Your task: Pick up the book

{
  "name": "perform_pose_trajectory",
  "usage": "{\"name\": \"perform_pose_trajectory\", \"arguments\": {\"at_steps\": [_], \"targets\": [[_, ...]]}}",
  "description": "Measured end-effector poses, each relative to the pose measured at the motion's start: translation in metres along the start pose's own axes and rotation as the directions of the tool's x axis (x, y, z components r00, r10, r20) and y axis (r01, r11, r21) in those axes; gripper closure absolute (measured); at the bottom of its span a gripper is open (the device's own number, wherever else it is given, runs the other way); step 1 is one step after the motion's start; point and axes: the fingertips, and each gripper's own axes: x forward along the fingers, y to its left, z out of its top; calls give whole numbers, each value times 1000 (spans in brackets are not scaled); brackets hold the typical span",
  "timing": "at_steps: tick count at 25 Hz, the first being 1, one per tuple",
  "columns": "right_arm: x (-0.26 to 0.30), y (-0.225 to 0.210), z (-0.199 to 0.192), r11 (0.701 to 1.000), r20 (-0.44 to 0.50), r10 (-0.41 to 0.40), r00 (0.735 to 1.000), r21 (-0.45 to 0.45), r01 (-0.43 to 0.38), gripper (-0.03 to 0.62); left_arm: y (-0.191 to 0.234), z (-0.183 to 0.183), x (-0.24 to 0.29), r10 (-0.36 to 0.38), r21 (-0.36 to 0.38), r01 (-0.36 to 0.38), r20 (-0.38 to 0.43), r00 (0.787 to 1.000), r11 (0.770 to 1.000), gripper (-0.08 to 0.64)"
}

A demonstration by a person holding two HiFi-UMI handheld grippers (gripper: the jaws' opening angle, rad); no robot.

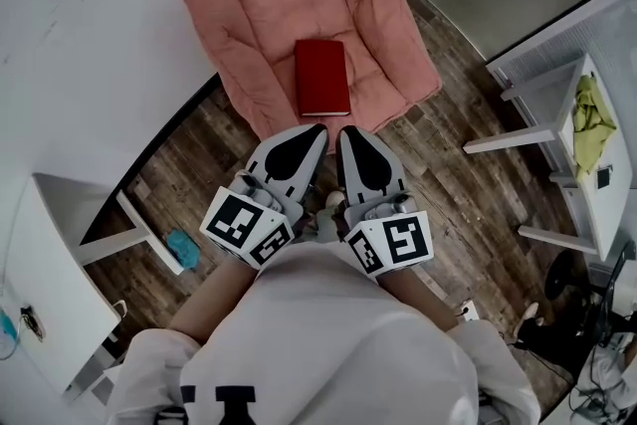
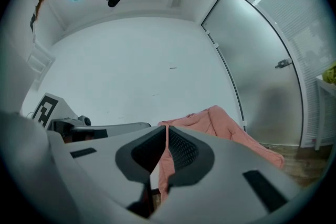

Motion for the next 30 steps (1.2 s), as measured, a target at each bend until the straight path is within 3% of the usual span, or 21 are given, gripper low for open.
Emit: {"name": "perform_pose_trajectory", "arguments": {"at_steps": [7, 13, 23, 30], "targets": [[20, -18, 3, 1000, 10, 4, 1000, 4, -4, 557, 22, -4, 20, 17, 3, -17, -2, 1000, 1000, 557], [59, -65, 10, 1000, -5, 10, 1000, 0, -10, 557, 53, 3, 67, 66, -7, -66, 5, 998, 998, 557], [141, -137, 18, 995, -66, 101, 993, 1, -101, 557, 110, 22, 159, 169, -17, -169, 45, 985, 985, 557], [175, -157, 24, 991, -73, 128, 989, -25, -130, 557, 131, 31, 180, 221, 2, -222, 41, 974, 975, 557]]}}
